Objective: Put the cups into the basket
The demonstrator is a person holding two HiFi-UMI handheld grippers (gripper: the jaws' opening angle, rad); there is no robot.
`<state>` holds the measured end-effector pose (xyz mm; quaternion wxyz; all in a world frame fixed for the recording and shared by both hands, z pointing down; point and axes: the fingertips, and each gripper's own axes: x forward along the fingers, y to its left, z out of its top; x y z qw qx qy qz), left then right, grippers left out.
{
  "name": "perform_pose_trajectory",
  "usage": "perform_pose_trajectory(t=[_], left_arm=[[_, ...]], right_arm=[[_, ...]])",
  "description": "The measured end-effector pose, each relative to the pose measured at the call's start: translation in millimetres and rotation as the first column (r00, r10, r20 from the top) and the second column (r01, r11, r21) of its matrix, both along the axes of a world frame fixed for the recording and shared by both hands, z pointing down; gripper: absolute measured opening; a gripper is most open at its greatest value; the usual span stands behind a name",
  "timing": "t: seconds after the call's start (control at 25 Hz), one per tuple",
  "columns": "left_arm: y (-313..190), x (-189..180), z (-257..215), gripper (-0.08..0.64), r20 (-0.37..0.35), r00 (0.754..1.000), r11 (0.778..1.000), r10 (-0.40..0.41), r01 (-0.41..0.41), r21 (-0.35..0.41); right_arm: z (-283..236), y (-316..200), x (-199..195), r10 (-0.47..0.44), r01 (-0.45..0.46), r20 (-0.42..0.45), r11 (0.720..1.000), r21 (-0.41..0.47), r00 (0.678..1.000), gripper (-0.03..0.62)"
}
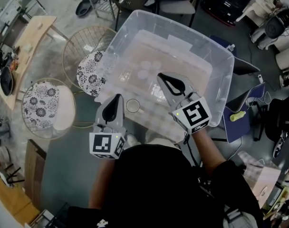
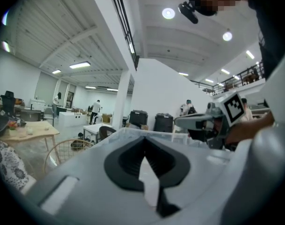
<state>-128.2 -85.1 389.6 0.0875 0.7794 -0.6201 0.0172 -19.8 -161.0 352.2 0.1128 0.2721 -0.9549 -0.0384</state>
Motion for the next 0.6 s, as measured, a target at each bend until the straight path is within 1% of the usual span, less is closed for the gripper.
perform_pose_trajectory(t=[0.16, 0.28, 0.4, 0.6], left_arm=[[7, 0, -8, 0.003, 0.007, 1.000, 1.000, 0.013, -0.013, 0.026], [14, -3, -6, 0.003, 0.028, 0.999, 0.999, 0.021, -0.021, 0.028], [21, -7, -7, 0.003, 0.047, 0.999, 0.999, 0.019, -0.021, 0.044], [32, -20, -8, 0.005, 0.049, 0.999, 0.998, -0.021, 0.018, 0.060]], right_arm=[[-10, 30, -19, -0.060, 0.061, 0.075, 0.998, -0.019, 0.995, 0.003], [-9, 52, -32, -0.111, 0.112, 0.086, 0.994, -0.012, 0.990, 0.003], [3, 69, -45, -0.150, 0.152, 0.064, 0.988, -0.039, 0.987, 0.003], [44, 86, -66, -0.216, 0.212, -0.031, 0.973, -0.094, 0.976, 0.003]])
